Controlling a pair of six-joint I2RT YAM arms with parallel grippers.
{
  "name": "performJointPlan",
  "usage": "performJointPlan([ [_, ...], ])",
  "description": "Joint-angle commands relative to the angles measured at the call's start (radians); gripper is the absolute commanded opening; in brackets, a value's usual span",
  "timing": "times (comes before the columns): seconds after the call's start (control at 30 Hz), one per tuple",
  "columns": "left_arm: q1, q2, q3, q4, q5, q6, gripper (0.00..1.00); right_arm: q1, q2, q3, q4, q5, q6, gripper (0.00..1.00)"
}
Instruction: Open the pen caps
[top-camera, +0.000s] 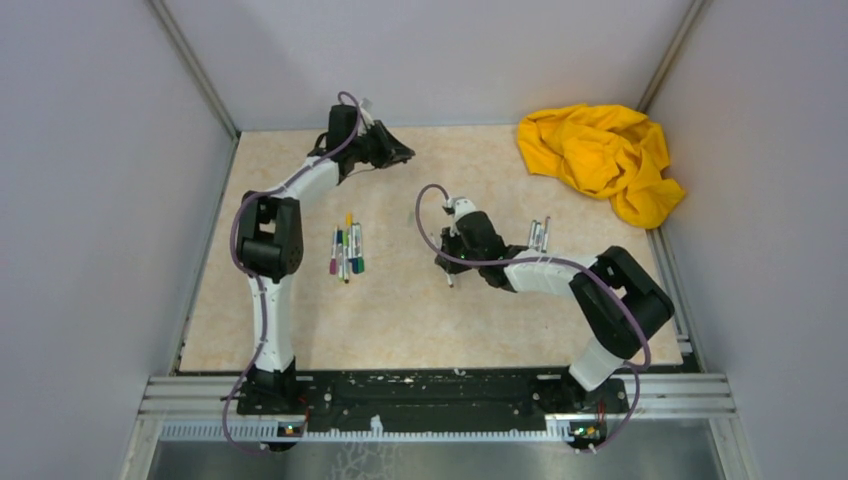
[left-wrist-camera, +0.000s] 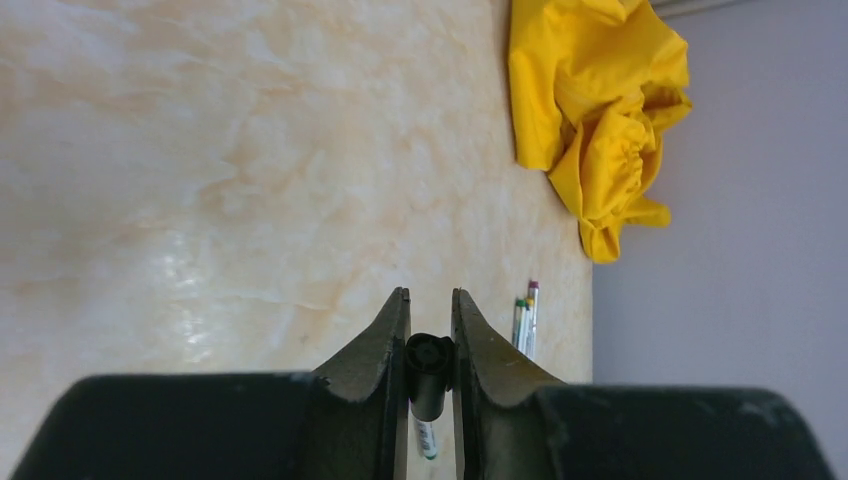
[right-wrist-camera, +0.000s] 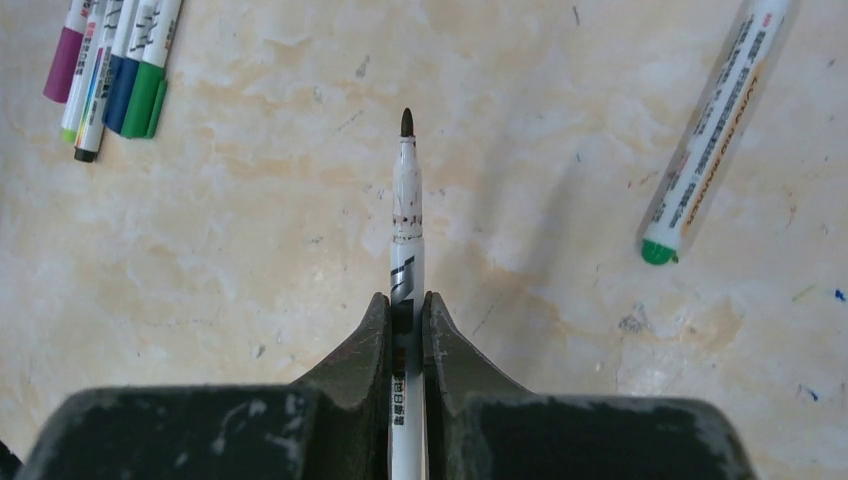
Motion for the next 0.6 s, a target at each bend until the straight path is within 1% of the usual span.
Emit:
performJointPlan([
  [0.0, 0.009, 0.034, 0.059, -0.078, -0.009, 0.005, 0.0, 0.01, -0.106, -0.003, 0.041, 0.061, 0.022, 0.0],
  [0.03, 0.006, 0.016, 0.037, -0.084, -0.03, 0.029, 0.0, 0.01, -0.12, 0.006, 0.02, 0.086, 0.02, 0.0],
  [0.13, -0.018, -0.053, 0.005, -0.204, -0.214, 0.165, 0.0, 0.008, -0.159, 0.049, -0.06, 0.155, 0.012, 0.0],
  [0.17, -0.033, -0.068, -0.001, -0.244, -0.273, 0.205, 0.0, 0.008, -0.168, 0.07, -0.09, 0.2, 0.011, 0.0],
  [0.23, -0.055, -0.088, -0.026, -0.29, -0.356, 0.266, 0.0, -0.002, -0.172, 0.102, -0.145, 0.244, 0.003, 0.0],
  [0.3, -0.073, -0.099, -0.06, -0.314, -0.415, 0.298, 0.01, -0.025, -0.162, 0.133, -0.181, 0.263, 0.001, 0.0],
  [0.37, -0.092, -0.106, -0.091, -0.325, -0.467, 0.319, 0.04, -0.05, -0.139, 0.151, -0.199, 0.272, 0.0, 0.0],
  [0.43, -0.113, -0.101, -0.097, -0.355, -0.524, 0.342, 0.06, -0.072, -0.107, 0.166, -0.232, 0.284, -0.002, 0.0],
  [0.57, -0.137, -0.088, -0.104, -0.396, -0.622, 0.379, 0.11, -0.112, -0.038, 0.188, -0.237, 0.294, -0.005, 0.0],
])
